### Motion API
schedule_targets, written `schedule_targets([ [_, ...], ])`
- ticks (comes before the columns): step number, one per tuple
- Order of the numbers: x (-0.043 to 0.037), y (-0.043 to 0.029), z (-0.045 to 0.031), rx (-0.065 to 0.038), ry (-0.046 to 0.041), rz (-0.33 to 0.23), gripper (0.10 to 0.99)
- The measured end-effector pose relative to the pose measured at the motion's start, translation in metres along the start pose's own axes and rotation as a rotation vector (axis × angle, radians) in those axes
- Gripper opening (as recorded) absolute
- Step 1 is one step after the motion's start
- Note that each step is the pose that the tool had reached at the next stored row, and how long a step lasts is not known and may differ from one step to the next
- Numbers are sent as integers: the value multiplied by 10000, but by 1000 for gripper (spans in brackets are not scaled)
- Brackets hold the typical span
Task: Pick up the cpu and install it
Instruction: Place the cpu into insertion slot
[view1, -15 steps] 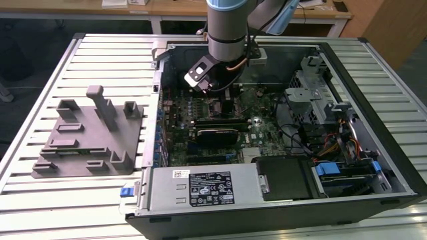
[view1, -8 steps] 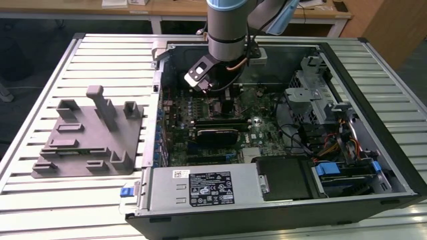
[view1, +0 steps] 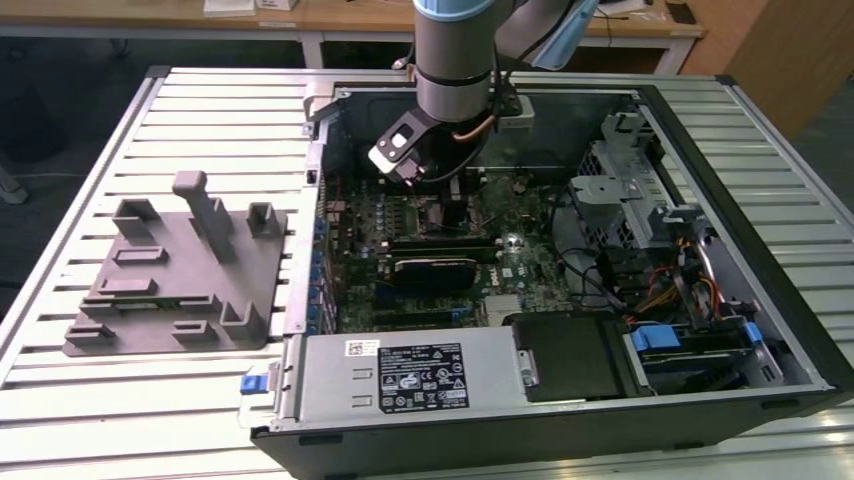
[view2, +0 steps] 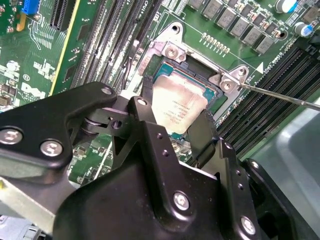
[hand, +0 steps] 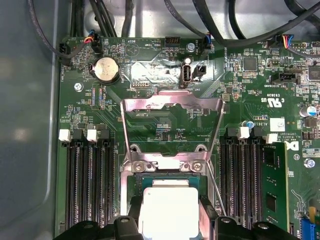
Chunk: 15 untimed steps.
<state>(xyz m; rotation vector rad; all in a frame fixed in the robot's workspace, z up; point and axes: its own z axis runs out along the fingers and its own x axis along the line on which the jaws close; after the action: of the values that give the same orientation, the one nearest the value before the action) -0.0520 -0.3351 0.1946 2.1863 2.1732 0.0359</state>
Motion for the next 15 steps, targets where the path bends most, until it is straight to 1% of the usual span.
schedule_targets([
  [7, 0, 1, 0, -4, 11, -202, 525],
  [11, 0, 5, -1, -4, 13, -217, 525],
  [15, 0, 7, 0, -4, 33, -215, 525],
])
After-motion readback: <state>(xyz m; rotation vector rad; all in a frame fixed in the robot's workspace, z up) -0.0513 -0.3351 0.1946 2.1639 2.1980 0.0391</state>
